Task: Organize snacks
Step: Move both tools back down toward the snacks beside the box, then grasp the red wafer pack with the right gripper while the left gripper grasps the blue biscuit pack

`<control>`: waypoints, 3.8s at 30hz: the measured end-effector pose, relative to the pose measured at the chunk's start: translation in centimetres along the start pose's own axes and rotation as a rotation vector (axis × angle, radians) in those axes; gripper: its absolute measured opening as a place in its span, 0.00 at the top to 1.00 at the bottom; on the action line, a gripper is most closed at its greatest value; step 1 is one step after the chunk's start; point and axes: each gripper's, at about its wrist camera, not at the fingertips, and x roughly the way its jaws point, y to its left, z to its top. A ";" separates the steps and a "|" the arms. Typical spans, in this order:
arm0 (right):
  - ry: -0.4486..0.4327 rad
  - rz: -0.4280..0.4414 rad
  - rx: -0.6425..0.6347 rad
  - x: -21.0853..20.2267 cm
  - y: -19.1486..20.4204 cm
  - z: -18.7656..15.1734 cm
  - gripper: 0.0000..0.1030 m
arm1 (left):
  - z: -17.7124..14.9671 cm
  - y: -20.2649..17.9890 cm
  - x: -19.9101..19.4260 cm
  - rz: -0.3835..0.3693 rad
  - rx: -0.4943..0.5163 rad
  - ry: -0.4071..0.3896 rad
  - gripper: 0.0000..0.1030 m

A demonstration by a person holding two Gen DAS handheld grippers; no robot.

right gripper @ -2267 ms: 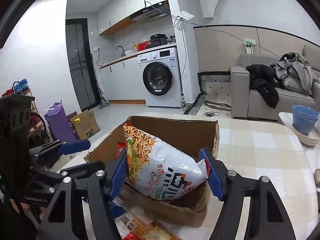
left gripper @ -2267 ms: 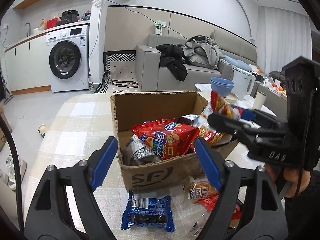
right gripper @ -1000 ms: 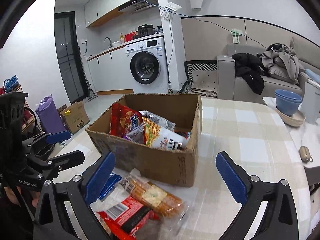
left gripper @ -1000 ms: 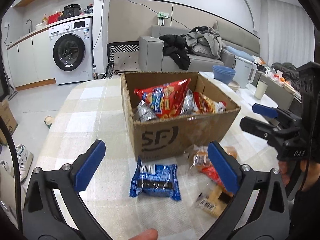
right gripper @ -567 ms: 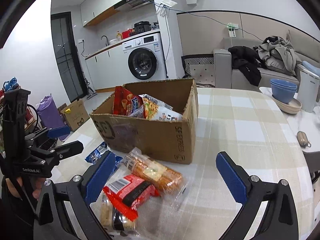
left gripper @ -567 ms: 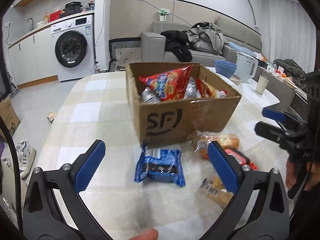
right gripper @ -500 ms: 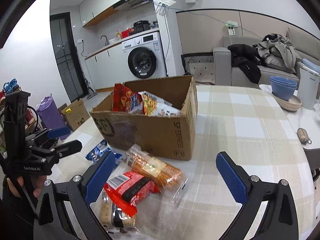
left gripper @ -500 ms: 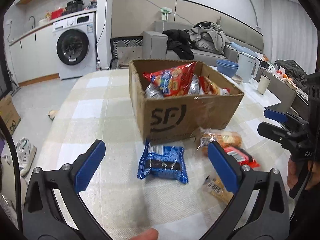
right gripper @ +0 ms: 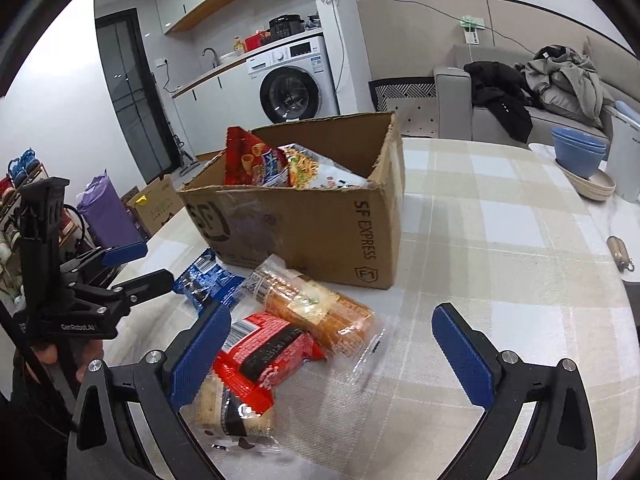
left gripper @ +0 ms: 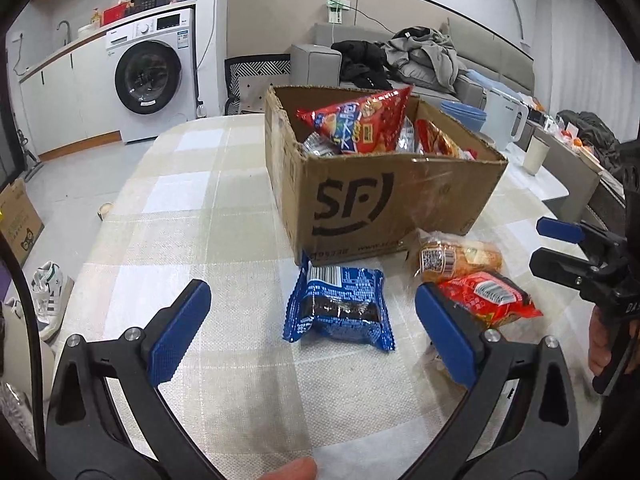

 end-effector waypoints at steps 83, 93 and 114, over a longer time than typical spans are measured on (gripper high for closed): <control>0.147 0.099 -0.078 0.5 3.3 -1.9 0.56 | -1.0 0.4 9.6 -0.002 -0.004 0.198 0.01; 0.147 0.093 -0.078 0.9 3.5 -2.1 0.56 | -1.0 -0.2 11.1 0.038 0.034 0.230 0.00; 0.145 0.080 -0.080 0.7 3.4 -1.9 0.56 | -1.3 0.0 9.7 0.030 0.029 0.183 0.44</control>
